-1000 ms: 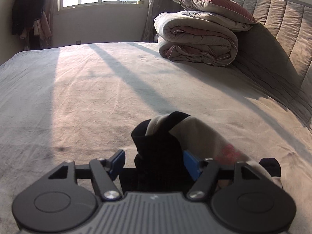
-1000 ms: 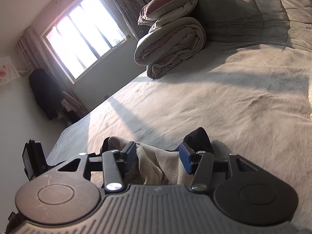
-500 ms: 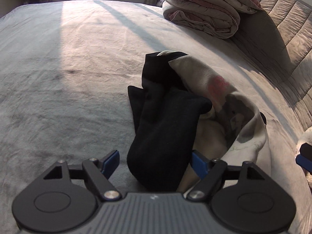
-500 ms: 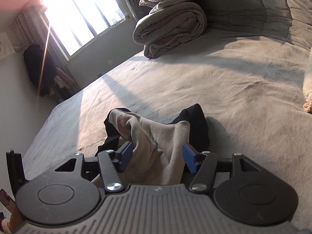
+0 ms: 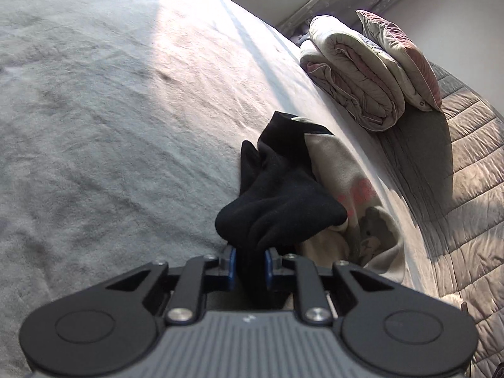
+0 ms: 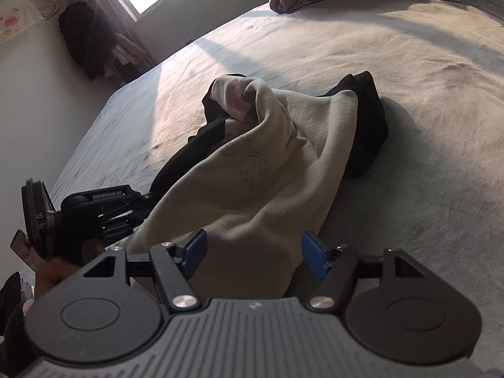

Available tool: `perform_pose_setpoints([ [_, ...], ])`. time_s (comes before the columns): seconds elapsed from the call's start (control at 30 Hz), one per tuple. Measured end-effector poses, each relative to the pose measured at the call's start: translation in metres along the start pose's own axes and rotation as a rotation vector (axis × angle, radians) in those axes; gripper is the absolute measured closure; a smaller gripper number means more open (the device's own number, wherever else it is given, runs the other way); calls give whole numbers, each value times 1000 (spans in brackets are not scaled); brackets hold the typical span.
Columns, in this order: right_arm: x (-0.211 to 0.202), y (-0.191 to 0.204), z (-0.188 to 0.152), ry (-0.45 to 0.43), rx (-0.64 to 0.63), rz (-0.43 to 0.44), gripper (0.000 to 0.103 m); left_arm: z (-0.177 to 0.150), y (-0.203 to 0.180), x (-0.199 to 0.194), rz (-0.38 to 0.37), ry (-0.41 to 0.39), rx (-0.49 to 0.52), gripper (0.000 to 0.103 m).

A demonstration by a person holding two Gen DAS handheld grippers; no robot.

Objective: Fold clothes

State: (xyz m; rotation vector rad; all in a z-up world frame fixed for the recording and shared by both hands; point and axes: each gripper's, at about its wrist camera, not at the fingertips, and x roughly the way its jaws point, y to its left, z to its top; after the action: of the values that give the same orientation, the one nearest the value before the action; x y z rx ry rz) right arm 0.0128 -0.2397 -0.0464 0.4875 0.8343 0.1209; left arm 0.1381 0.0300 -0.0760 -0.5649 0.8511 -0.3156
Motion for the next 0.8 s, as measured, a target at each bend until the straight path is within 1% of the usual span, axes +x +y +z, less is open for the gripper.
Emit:
perform_pose_setpoints([
  [0.07, 4, 2, -2, 22, -8, -4, 33, 7, -4, -8, 21, -43, 30, 86],
  [0.17, 7, 5, -4, 35, -13, -7, 33, 21, -8, -20, 74, -114, 88, 86],
  [0.23, 9, 8, -4, 36, -15, -7, 33, 30, -2, -27, 98, -147, 97, 86],
  [0.33, 11, 12, -5, 38, -18, -6, 33, 41, 9, -36, 152, -192, 98, 86],
  [0.5, 14, 18, -4, 36, -27, -12, 33, 59, 38, -54, 216, -253, 43, 86],
  [0.63, 15, 13, 0, 20, -10, -27, 33, 74, 57, -70, 278, -307, 18, 86],
  [0.77, 15, 6, 4, 6, 7, -48, 33, 86, 79, -83, 311, -333, -26, 86],
  [0.8, 15, 5, 5, 4, 9, -52, 33, 87, 84, -85, 329, -342, -31, 86],
])
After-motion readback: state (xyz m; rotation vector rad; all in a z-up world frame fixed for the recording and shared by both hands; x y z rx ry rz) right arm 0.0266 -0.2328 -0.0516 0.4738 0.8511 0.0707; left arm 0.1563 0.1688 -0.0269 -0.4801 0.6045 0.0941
